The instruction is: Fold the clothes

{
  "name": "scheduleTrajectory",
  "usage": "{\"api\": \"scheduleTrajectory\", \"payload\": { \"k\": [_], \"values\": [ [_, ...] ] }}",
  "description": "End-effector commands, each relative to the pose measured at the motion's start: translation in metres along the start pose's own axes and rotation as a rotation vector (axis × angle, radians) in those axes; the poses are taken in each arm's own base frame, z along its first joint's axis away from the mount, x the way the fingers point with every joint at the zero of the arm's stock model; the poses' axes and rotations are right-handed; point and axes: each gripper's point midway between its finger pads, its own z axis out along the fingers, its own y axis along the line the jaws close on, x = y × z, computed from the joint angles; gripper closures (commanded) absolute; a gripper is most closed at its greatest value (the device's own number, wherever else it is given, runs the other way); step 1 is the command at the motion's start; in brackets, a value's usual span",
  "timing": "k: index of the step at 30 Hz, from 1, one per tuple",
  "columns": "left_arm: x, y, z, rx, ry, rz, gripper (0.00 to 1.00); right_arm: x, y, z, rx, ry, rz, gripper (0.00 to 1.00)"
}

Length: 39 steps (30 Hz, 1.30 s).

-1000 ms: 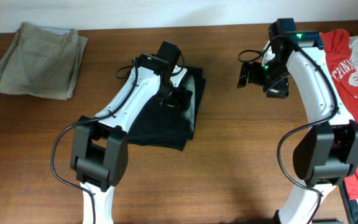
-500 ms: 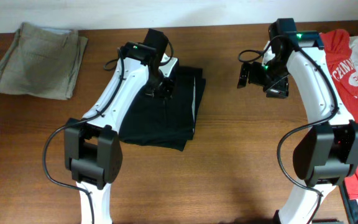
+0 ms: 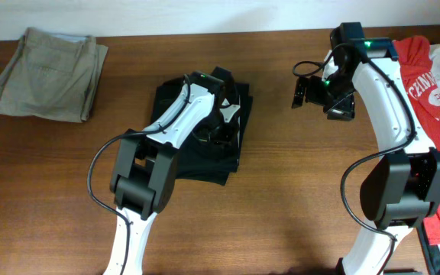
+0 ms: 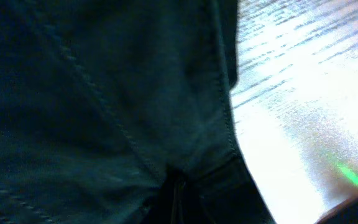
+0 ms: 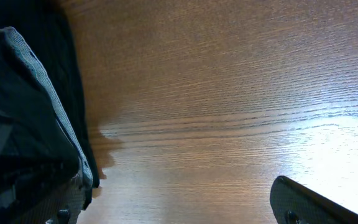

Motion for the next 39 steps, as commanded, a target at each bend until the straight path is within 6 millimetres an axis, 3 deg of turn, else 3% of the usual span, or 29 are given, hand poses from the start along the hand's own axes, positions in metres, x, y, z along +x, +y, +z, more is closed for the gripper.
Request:
{"api": "scheduleTrajectory", "payload": {
  "k": [1,5,17,21,24,25,28,30,34,39],
  "values": [
    [0.009,-0.026,0.012,0.06,0.043,0.024,0.99,-0.001,-0.002,-0.002,0.007,-0.007,-0.005,0.01],
    [0.013,-0.04,0.017,0.057,0.055,0.059,0.99,-0.001,-0.002,-0.002,0.007,-0.007,-0.005,0.01],
    [0.014,-0.038,0.024,0.045,0.062,0.061,0.99,-0.001,-0.002,-0.002,0.007,-0.007,-0.005,0.01],
    [0.009,-0.049,0.001,0.089,0.035,0.063,0.99,-0.001,-0.002,-0.002,0.007,-0.007,-0.005,0.01],
    [-0.006,-0.04,-0.035,0.059,-0.045,0.07,0.99,-0.001,-0.002,-0.002,0.007,-0.007,-0.005,0.01],
    [-0.017,-0.028,-0.056,0.031,-0.107,0.059,0.99,-0.001,-0.002,-0.002,0.007,-0.007,-0.005,0.01],
    [-0.048,0.002,-0.09,0.015,-0.25,0.007,0.99,-0.001,-0.002,-0.002,0.007,-0.007,-0.005,0.01],
    [-0.067,0.015,-0.1,0.019,-0.333,-0.021,0.99,-0.001,-0.002,-0.002,0.007,-0.007,-0.005,0.01],
    [-0.103,0.022,-0.11,0.022,-0.477,0.007,0.99,-0.001,-0.002,-0.002,0.007,-0.007,-0.005,0.01],
    [-0.121,0.008,-0.077,0.03,-0.477,0.049,0.99,-0.001,-0.002,-0.002,0.007,-0.007,-0.005,0.01]
  ]
}}
